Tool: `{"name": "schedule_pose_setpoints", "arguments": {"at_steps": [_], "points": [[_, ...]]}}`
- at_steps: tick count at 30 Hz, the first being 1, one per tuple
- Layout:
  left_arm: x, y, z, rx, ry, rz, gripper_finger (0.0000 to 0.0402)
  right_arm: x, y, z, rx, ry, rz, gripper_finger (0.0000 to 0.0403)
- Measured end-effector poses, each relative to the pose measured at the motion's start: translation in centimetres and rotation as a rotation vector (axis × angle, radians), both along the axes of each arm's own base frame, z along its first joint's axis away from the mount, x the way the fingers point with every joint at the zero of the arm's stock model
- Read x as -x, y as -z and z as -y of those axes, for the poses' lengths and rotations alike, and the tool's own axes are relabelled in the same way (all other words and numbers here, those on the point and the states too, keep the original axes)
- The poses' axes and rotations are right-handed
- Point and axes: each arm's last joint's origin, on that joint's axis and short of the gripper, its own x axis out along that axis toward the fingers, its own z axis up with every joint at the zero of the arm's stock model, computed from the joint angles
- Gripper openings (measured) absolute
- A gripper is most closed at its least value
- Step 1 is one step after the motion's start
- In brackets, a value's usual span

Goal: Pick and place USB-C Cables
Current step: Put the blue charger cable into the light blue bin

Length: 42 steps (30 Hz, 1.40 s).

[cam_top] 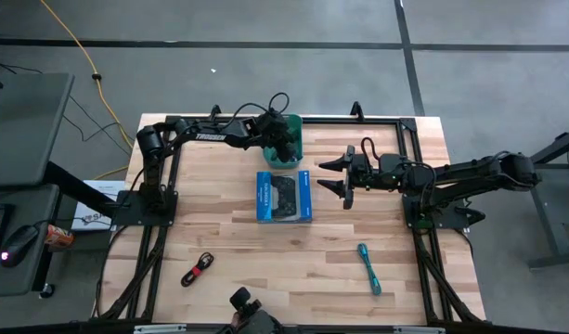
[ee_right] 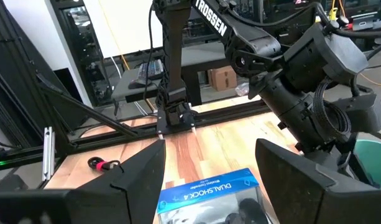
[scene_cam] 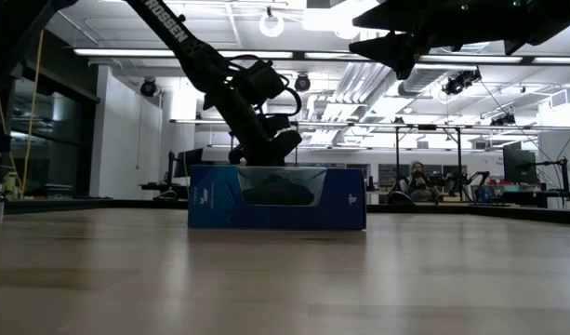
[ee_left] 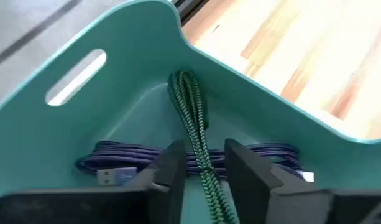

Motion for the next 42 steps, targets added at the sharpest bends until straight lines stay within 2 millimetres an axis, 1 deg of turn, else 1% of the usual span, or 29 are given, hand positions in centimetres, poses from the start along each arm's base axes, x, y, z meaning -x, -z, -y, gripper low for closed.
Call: {"name": "schedule_pose_setpoints", "arguments": {"at_steps": [5,7,9,11,13,15,18,21,23,25,28,30,34,37,40,42], "points": [[0.2,-0.2,0.0,-0.033,0.0,-0.04,0.0142,0.0,0.2,0.0,0.0,0.0,-0.022,0.0241],[0.1,-0.9,-0.1,-0.042,0.013,-0.05,0.0159,0.0,0.2,0.0,0.006,0.0,-0.022,0.0241],[-0.1,-2.3,-0.2,-0.06,0.03,-0.055,0.0174,0.0,0.2,0.0,0.007,0.0,-0.023,0.0241],[0.0,-4.1,-0.2,-0.07,0.044,-0.065,0.0185,0.0,0.2,0.0,0.012,0.0,-0.024,0.0241],[-0.1,-6.2,0.0,-0.083,0.051,-0.055,0.0191,0.0,0.3,0.0,0.03,0.0,-0.034,0.0241],[0.4,-8.4,0.5,-0.079,0.051,-0.031,0.0195,0.0,0.4,0.0,0.041,0.0,-0.048,0.0241],[1.1,-11.5,1.7,-0.071,0.056,0.066,0.0195,0.0,0.6,0.0,0.04,0.0,-0.071,0.0241],[1.8,-14.3,3.6,-0.063,0.111,0.159,0.0192,0.1,0.8,0.0,0.038,0.0,-0.088,0.0241],[2.2,-15.7,5.3,-0.073,0.166,0.214,0.019,0.1,0.8,0.0,0.039,0.0,-0.087,0.0241],[2.5,-16.3,7.4,-0.101,0.217,0.27,0.0189,0.1,0.8,0.0,0.038,0.003,-0.087,0.0241],[3.3,-16.0,10.5,-0.136,0.292,0.348,0.0189,0.1,0.8,0.0,0.038,0.004,-0.087,0.0241],[4.0,-15.2,12.4,-0.159,0.337,0.41,0.0189,0.1,0.8,0.0,0.031,0.005,-0.086,0.0241],[5.7,-11.8,16.1,-0.179,0.417,0.54,0.0188,0.1,0.8,0.0,0.022,0.005,-0.085,0.0241],[7.2,-9.4,18.4,-0.188,0.418,0.677,0.0188,0.1,0.8,0.0,0.022,0.0,-0.085,0.0241],[8.6,-7.8,20.2,-0.232,0.441,0.786,0.0188,0.1,0.8,0.0,0.022,0.0,-0.085,0.0241],[9.4,-7.4,21.2,-0.283,0.49,0.827,0.0188,0.1,0.8,0.0,0.021,0.0,-0.085,0.0241]]}}
